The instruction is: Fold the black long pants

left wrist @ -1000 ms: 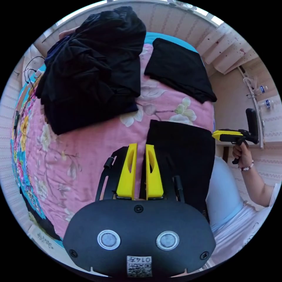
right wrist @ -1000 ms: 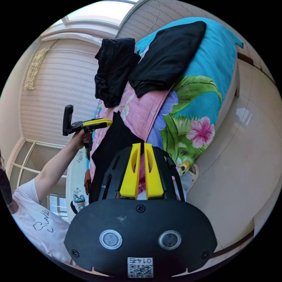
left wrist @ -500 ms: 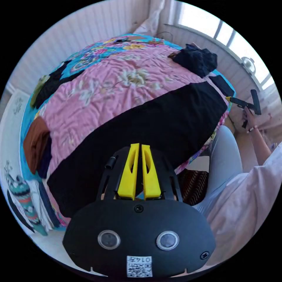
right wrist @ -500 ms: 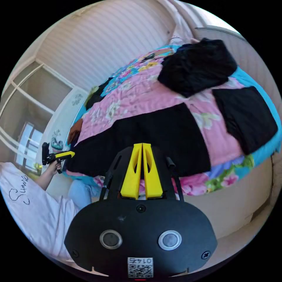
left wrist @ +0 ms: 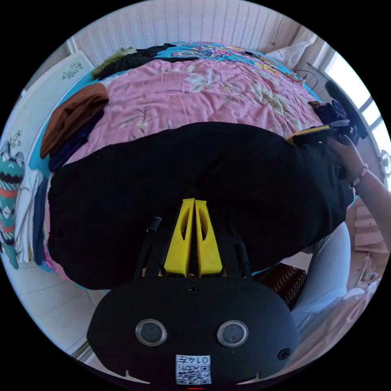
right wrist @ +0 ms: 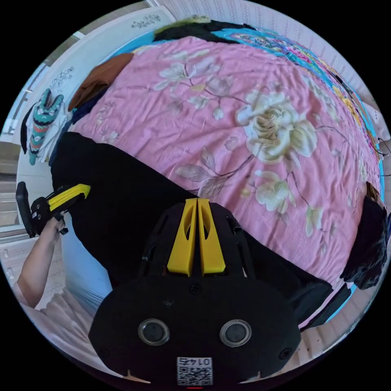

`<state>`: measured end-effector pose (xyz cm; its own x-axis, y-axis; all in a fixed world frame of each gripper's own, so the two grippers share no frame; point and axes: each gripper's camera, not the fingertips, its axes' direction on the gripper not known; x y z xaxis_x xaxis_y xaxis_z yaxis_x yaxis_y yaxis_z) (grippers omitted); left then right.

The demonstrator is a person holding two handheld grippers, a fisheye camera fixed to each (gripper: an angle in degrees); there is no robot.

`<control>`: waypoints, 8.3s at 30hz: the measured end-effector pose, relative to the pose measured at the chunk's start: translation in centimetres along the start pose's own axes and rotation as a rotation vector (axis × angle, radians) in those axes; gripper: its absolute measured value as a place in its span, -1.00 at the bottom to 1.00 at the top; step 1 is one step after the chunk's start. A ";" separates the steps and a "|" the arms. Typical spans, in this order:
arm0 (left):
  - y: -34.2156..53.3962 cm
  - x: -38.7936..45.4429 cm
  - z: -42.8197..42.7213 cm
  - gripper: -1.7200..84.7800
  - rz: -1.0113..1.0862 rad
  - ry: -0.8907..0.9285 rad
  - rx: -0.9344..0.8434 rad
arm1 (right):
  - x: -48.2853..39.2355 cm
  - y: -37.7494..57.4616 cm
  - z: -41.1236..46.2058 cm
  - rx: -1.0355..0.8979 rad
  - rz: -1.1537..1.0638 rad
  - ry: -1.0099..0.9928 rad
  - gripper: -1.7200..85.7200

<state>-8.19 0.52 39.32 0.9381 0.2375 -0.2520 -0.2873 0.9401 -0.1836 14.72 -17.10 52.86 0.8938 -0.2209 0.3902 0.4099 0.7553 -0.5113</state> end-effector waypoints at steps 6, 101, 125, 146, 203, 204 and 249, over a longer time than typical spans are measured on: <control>0.9 -3.5 -1.9 -0.98 -0.035 0.076 0.004 | -2.8 -7.9 -0.8 -0.159 -0.049 -0.033 -0.97; -24.8 56.8 0.8 -0.77 0.810 0.462 -0.044 | 28.1 79.0 4.8 0.949 1.277 -0.093 -0.75; -24.6 71.0 6.6 -0.94 1.086 0.144 -0.117 | 26.9 82.6 4.6 0.926 1.163 -0.179 -0.93; -15.9 41.9 -15.4 -0.97 0.736 0.187 0.179 | 6.9 67.7 -10.6 0.978 0.525 -0.285 -0.94; 15.9 -20.0 -13.2 -0.98 0.264 0.286 0.224 | -18.6 17.3 4.9 0.259 0.251 -0.395 -0.74; 15.3 -19.7 -12.9 -0.98 0.269 0.287 0.219 | -18.5 17.2 5.2 0.241 0.246 -0.387 -0.73; -20.8 4.6 6.4 -0.82 0.530 0.191 -0.115 | -4.5 31.9 13.9 0.016 0.147 -0.761 -0.96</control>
<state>3.37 -16.33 48.08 0.6119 0.6103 -0.5031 -0.7379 0.6695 -0.0852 21.26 16.56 45.43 0.5653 0.3625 0.7410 0.2893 0.7541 -0.5896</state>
